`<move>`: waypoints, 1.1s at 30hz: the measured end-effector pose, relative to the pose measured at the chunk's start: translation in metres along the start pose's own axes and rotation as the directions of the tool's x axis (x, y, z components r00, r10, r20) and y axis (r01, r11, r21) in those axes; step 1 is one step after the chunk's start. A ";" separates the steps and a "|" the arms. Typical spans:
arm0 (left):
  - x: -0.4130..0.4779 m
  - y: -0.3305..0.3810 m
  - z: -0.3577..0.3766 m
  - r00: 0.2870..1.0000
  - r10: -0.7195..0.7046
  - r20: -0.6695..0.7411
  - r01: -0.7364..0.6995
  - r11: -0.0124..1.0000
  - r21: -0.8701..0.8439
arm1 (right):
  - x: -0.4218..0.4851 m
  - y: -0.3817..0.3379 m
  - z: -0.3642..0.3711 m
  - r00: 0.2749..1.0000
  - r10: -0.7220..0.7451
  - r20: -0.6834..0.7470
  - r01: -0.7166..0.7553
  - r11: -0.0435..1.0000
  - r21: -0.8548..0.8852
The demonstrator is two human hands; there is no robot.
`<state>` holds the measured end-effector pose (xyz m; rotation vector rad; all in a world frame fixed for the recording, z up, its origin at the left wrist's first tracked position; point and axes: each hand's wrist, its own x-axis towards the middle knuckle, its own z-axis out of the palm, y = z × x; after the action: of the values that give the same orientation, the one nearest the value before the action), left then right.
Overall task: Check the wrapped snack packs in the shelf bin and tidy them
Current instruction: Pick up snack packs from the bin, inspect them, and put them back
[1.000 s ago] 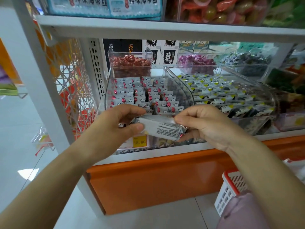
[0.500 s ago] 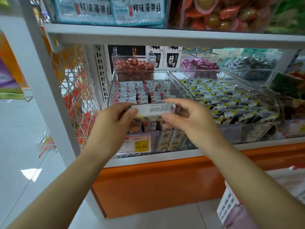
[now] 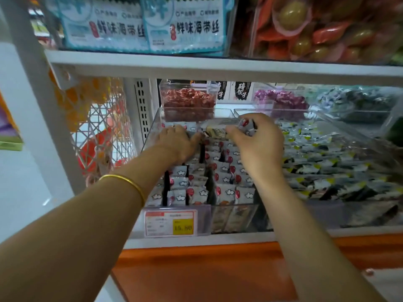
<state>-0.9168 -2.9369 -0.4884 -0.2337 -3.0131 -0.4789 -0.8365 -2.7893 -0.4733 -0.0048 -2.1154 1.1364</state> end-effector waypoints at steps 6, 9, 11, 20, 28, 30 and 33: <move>0.026 -0.006 0.007 0.992 -0.085 0.092 0.085 0.996 -0.003 | 0.006 0.003 -0.003 0.999 0.043 0.007 -0.043 0.996 0.073; 0.030 -0.007 0.008 0.988 -0.106 0.113 0.110 0.994 -0.028 | 0.005 0.003 -0.004 0.999 0.026 0.025 -0.026 0.999 0.029; 0.030 -0.007 0.008 0.988 -0.107 0.114 0.110 0.994 -0.026 | 0.005 0.003 -0.005 0.999 0.031 0.035 -0.032 0.999 0.035; 0.021 -0.003 -0.004 0.967 -0.155 0.202 0.128 0.981 0.143 | 0.003 0.005 -0.004 0.999 0.006 0.036 -0.008 0.999 0.048; -0.013 0.002 -0.008 0.969 -0.087 0.232 0.005 0.943 0.333 | 0.028 -0.014 0.028 0.994 -0.092 0.055 0.086 0.990 0.110; -0.016 0.004 -0.011 0.970 -0.073 0.233 -0.016 0.933 0.359 | 0.040 -0.017 0.048 0.986 -0.111 0.121 0.103 0.992 0.067; -0.019 0.004 -0.013 0.968 -0.069 0.242 -0.032 0.919 0.392 | 0.055 -0.022 0.077 0.967 -0.102 0.233 0.099 0.995 0.024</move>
<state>-0.8967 -2.9393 -0.4770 -0.2512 -3.2692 0.1805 -0.9156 -2.8404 -0.4518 0.2511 -2.2856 1.1358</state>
